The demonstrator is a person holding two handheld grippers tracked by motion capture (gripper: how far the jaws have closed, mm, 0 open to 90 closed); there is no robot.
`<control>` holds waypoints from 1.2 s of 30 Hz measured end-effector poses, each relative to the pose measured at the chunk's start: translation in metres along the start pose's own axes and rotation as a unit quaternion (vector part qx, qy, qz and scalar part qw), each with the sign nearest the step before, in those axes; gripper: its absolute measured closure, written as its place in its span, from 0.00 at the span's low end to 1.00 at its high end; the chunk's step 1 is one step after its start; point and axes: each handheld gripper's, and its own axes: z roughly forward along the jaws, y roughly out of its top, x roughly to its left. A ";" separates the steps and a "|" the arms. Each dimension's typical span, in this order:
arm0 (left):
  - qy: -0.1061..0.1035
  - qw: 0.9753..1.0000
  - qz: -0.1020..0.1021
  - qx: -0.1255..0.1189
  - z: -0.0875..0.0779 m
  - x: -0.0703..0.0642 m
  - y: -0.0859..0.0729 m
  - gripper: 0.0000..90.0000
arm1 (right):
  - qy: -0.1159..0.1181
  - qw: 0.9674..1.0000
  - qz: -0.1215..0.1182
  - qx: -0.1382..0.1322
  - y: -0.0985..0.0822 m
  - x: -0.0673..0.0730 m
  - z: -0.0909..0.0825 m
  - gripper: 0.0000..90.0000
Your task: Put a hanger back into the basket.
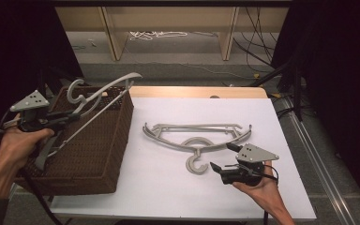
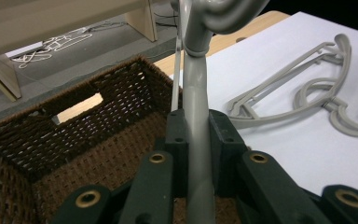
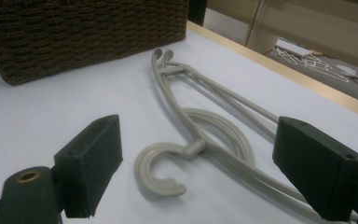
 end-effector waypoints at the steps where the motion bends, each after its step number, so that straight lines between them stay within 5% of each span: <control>1: -0.003 1.000 -0.002 0.000 0.001 0.001 -0.002 0.88 | 0.002 1.000 -0.001 0.004 0.000 0.000 -0.001 0.19; 17: 0.024 1.000 -0.003 0.009 -0.008 0.026 -0.032 0.88 | 0.002 1.000 0.002 0.007 -0.002 -0.002 0.000 0.19; 36: 0.026 0.998 -0.028 0.050 -0.001 0.034 -0.068 0.88 | 0.002 1.000 0.003 0.014 -0.004 -0.004 0.001 0.19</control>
